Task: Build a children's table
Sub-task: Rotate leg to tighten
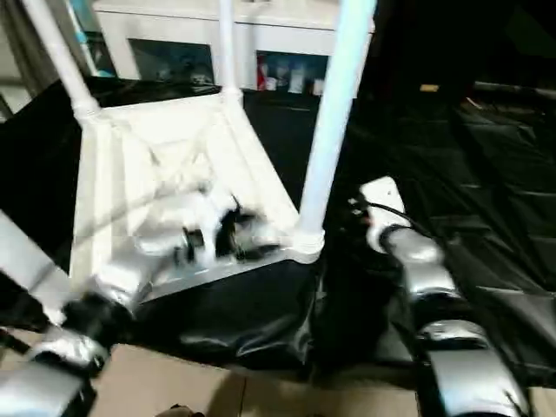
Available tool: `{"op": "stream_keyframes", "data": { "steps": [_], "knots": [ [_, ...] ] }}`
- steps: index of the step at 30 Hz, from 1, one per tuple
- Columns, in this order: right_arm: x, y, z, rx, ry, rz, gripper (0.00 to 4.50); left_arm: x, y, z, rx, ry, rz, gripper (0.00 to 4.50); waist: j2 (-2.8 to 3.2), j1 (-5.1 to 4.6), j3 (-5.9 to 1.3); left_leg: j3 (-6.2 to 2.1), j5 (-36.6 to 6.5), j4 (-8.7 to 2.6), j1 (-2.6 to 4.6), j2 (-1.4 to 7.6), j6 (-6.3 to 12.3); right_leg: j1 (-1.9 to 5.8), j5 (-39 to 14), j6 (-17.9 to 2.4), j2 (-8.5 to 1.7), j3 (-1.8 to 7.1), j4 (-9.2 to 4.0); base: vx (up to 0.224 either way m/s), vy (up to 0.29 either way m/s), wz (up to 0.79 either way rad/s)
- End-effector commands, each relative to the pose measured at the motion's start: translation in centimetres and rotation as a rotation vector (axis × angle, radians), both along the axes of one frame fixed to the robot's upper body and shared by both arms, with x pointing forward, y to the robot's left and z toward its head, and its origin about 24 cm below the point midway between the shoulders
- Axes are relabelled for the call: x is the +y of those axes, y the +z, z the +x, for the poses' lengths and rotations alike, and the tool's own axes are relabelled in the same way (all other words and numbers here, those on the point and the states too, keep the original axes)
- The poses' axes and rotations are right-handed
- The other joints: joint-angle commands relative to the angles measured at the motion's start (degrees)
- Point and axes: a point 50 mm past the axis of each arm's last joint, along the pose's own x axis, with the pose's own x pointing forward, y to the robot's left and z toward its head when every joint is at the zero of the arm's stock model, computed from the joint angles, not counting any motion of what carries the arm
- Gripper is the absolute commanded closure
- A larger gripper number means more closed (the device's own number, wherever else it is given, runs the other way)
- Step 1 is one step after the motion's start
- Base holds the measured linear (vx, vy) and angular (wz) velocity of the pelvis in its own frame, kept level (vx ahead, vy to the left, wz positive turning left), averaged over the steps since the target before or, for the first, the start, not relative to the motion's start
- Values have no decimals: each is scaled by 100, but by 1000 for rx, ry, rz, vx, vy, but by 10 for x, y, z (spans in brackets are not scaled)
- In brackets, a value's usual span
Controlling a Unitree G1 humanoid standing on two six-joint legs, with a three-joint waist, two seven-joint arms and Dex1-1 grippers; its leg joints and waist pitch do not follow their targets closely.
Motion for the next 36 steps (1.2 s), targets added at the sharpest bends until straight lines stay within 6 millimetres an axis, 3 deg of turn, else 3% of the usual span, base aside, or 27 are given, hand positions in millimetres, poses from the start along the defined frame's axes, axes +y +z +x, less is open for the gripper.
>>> {"op": "stream_keyframes", "data": {
  "steps": [1, 3, 4, 5, 7, 9, 11, 13, 15, 16, 17, 23, 26, 32, 36],
  "knots": [
    [-5, 3, -2, 0, 42, -70, 84, -6, -7, -5, 17, -16, 72, 53, -98, -9, -430, -7, -993, -358, 108, 81, 440, 321, -685, -1440, -178, 134, -361, 0, 0, 0],
    [-3, 4, -3, -2, 86, -85, 84, -4, -14, -4, -1, -1, 161, 62, -71, -12, -432, -9, -1009, -356, 103, 73, 428, 329, -689, -1411, -185, 140, -369, 0, 0, 0],
    [0, 4, -5, -2, 122, -79, 84, -2, -17, -3, -6, 6, 194, 64, 17, -17, -426, -31, -1047, -365, 90, 68, 411, 340, -669, -1364, -178, 132, -372, 0, 0, 0],
    [6, 4, -8, 5, 195, -72, 84, -1, -19, -3, 3, 15, 215, 64, -41, -28, -434, -34, -1063, -360, 81, 63, 431, 356, -604, -1311, -175, 129, -368, 0, 0, 0],
    [11, 3, -12, 16, 265, -71, 84, -2, -19, -4, 19, 8, 215, 85, 34, -25, -433, -47, -1146, -367, 86, 57, 424, 352, -651, -1322, -181, 120, -380, 0, 0, 0],
    [14, 3, -16, 27, 320, -75, 84, -3, -19, -5, 25, -7, 216, 105, 5, -27, -428, -48, -1261, -377, 85, 61, 424, 360, -730, -1329, -170, 115, -406, 0, 0, 0],
    [19, 4, -29, 67, 487, -65, 84, -2, -19, -7, 39, -15, 238, 106, 58, -14, -432, -69, -1318, -386, 88, 76, 421, 358, -783, -1335, -183, 114, -404, 0, 0, 0],
    [20, 7, -37, 88, 567, -47, 84, 0, -19, -6, 38, -3, 261, 140, 48, -12, -437, -69, -1295, -381, 89, 72, 460, 374, -701, -1353, -163, 108, -401, 0, 0, 0],
    [21, 8, -42, 100, 608, -36, 84, 1, -20, -6, 35, 5, 275, 145, 43, -11, -428, -72, -1295, -384, 70, 78, 578, 379, -681, -1330, -166, 108, -410, 0, 0, 0],
    [19, 13, -49, 122, 672, -31, 84, 2, -20, -6, 41, 20, 280, 148, 49, -32, -429, -76, -1307, -388, 54, 70, 566, 376, -862, -1305, -188, 102, -425, 0, 0, 0],
    [17, 17, -55, 142, 711, -28, 84, 3, -20, -7, 45, 21, 280, 163, 44, -5, -421, -71, -1377, -386, 82, 77, 573, 372, -1019, -1239, -171, 106, -458, 0, 0, 0],
    [7, 24, -61, 192, 736, -53, 84, 3, -14, -16, 65, -41, 288, 226, 56, -26, -424, -78, -1391, -403, 77, 87, 514, 330, -1317, -1231, -184, 104, -482, 0, 0, 0],
    [5, 27, -62, 199, 732, -54, 84, 5, -14, -20, 86, -68, 316, 232, 60, -20, -424, -81, -1346, -404, 72, 90, 492, 328, -1295, -1229, -185, 109, -476, 0, 0, 0],
    [9, 33, -63, 193, 740, -45, 84, 8, -17, -23, 113, -67, 342, 285, 74, -27, -435, -82, -1239, -399, 71, 82, 507, 329, -1085, -1226, -175, 110, -459, 0, 0, 0],
    [16, 34, -65, 192, 775, -13, 84, 8, -20, -22, 96, -65, 354, 316, 74, -18, -425, -84, -1373, -411, 75, 82, 466, 322, -1333, -1145, -182, 107, -493, 0, 0, 0]
  ]
}}
